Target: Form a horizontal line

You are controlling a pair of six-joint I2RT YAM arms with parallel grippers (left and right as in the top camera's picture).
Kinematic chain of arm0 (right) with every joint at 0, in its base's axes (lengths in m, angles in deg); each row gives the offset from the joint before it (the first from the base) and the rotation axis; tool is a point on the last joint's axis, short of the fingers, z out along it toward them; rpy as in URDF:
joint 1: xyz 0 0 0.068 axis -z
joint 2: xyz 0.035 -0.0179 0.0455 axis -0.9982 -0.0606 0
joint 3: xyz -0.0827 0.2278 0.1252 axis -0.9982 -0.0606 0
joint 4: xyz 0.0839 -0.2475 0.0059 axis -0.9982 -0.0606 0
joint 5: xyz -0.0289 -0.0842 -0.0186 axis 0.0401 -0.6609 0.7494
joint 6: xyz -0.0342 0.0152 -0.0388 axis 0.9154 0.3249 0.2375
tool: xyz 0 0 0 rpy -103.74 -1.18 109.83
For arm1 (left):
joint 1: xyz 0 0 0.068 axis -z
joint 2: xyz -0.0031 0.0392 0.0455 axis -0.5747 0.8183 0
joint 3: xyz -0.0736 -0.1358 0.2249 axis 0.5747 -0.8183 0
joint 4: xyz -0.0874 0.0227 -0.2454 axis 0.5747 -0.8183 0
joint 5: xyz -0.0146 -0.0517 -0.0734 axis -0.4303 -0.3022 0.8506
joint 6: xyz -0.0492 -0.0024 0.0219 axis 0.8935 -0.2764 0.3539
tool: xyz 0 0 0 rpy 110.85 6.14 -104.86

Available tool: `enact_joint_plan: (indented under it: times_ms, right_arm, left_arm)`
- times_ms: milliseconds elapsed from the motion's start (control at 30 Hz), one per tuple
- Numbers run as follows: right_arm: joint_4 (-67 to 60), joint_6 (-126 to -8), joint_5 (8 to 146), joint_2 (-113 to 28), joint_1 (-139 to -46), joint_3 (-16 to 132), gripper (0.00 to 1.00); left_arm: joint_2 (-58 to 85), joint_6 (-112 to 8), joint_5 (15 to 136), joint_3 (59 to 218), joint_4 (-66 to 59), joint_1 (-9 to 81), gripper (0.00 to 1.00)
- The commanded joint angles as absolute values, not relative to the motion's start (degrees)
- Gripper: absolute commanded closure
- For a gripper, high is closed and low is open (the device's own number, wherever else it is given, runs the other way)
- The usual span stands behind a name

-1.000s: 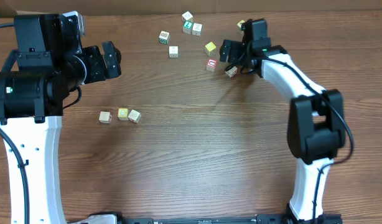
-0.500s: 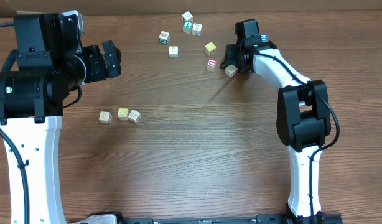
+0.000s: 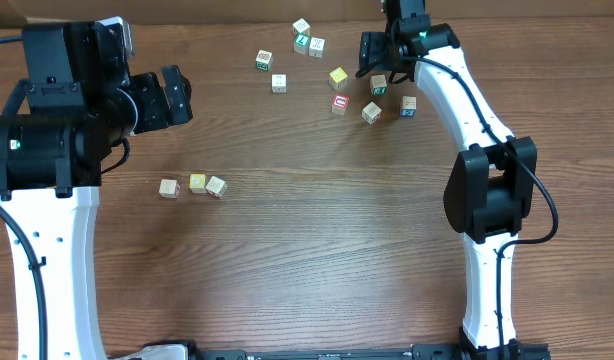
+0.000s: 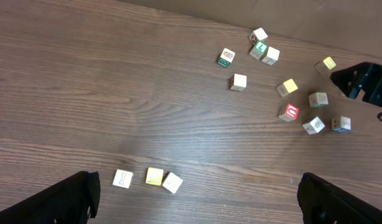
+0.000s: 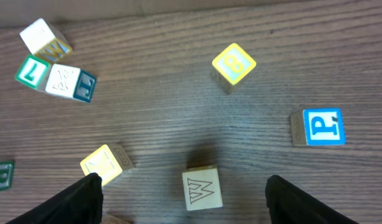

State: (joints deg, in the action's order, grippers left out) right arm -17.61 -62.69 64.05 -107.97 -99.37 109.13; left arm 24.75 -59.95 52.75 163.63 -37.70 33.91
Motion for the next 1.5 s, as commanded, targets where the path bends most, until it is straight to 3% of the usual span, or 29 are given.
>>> enact_joint_plan:
  times_ms: [0, 300, 567, 733, 933, 1067, 1233, 1467]
  right_arm:
    - [-15.5, -62.1, 63.4, -108.2, -99.5, 106.4, 0.18]
    - [-7.1, -61.1, 63.4, -108.9, -99.0, 98.0, 0.26]
    - [-7.2, -60.2, 63.5, -112.1, -98.9, 98.0, 0.41]
    - [-6.7, -60.2, 63.5, -112.9, -98.9, 98.0, 0.55]
    - [-6.8, -60.2, 63.4, -112.8, -98.9, 98.3, 0.79]
    - [-7.8, -60.2, 63.5, -112.8, -99.0, 99.9, 0.86]
    - [-14.2, -60.2, 63.5, -111.1, -99.0, 104.4, 0.91]
    - [-32.5, -60.9, 67.5, -103.1, -100.5, 116.3, 0.95]
  left_arm:
    - [24.7, -60.2, 51.6, 164.7, -37.6, 34.0, 0.0]
    - [24.7, -60.2, 51.6, 164.7, -37.6, 34.0, 0.01]
    - [24.7, -60.2, 51.6, 164.7, -37.5, 34.0, 0.0]
    - [24.7, -60.2, 51.6, 164.7, -37.5, 34.0, 0.01]
    - [24.7, -60.2, 51.6, 164.7, -37.5, 34.0, 0.01]
    - [24.7, -60.3, 51.5, 164.7, -37.5, 34.0, 0.01]
    - [24.7, -61.5, 51.5, 164.7, -35.9, 34.0, 0.0]
    - [24.7, -64.4, 50.6, 164.9, -27.6, 34.0, 0.0]
